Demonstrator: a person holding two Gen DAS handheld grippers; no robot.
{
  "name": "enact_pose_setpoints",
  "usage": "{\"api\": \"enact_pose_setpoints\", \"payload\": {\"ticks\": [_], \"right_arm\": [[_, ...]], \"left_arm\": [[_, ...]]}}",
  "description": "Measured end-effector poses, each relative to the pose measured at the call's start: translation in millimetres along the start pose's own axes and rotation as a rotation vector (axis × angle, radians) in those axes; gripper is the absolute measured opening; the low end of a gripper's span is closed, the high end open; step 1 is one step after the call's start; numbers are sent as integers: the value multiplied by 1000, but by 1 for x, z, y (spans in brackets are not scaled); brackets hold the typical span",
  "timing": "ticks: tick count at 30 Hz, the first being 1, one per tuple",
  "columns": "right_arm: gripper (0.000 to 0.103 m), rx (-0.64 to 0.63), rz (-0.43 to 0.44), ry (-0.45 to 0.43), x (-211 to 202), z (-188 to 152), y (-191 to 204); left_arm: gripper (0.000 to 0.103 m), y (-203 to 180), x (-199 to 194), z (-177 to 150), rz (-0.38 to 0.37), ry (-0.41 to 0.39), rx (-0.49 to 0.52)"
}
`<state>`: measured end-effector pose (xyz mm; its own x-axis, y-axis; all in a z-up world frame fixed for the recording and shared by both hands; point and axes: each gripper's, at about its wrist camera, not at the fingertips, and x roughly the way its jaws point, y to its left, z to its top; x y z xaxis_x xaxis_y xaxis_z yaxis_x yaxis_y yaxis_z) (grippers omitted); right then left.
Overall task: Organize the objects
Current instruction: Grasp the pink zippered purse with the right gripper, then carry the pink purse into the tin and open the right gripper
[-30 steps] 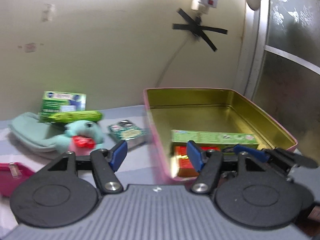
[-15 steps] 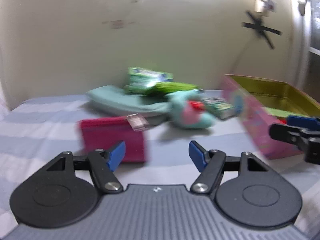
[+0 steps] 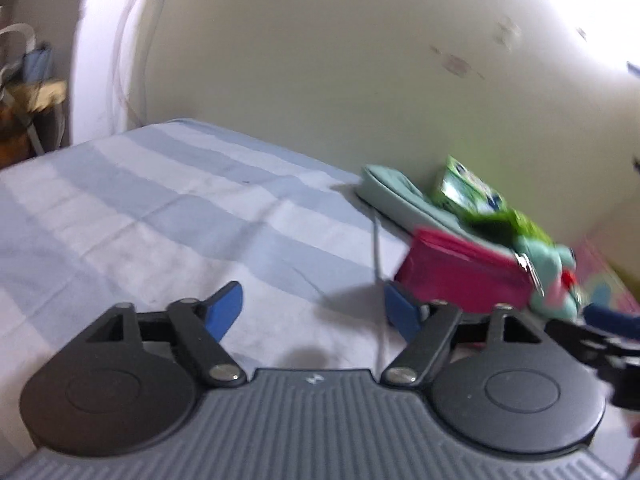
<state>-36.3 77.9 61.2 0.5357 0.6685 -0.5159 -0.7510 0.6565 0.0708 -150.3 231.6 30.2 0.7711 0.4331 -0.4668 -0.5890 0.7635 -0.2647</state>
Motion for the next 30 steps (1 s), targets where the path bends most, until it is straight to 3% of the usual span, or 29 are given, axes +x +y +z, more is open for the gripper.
{"api": "enact_pose_setpoints", "payload": {"ticks": [1, 4, 5, 6, 9, 16, 23, 27, 30], "right_arm": [[80, 13, 14, 22, 10, 4, 1], [53, 54, 53, 90, 37, 8, 4], [36, 58, 54, 102, 44, 8, 5], [26, 66, 65, 110, 49, 7, 5], [12, 106, 103, 100, 48, 3, 2], [10, 124, 91, 110, -12, -31, -20], [11, 141, 41, 104, -114, -82, -67], [16, 141, -24, 97, -158, -107, -88], [21, 156, -157, 63, -184, -121, -104]], "left_arm": [[81, 4, 0, 1, -10, -1, -22], [81, 7, 2, 2, -30, 5, -56], [81, 7, 3, 2, -38, 9, -59], [81, 8, 3, 2, -41, 10, -60], [81, 6, 3, 1, -53, 12, -53], [81, 1, 0, -4, -88, 10, 2], [89, -33, -8, -15, -210, 31, 216], [89, -63, -19, -25, -402, 131, 227], [89, -96, -37, -38, -535, 131, 281]]}}
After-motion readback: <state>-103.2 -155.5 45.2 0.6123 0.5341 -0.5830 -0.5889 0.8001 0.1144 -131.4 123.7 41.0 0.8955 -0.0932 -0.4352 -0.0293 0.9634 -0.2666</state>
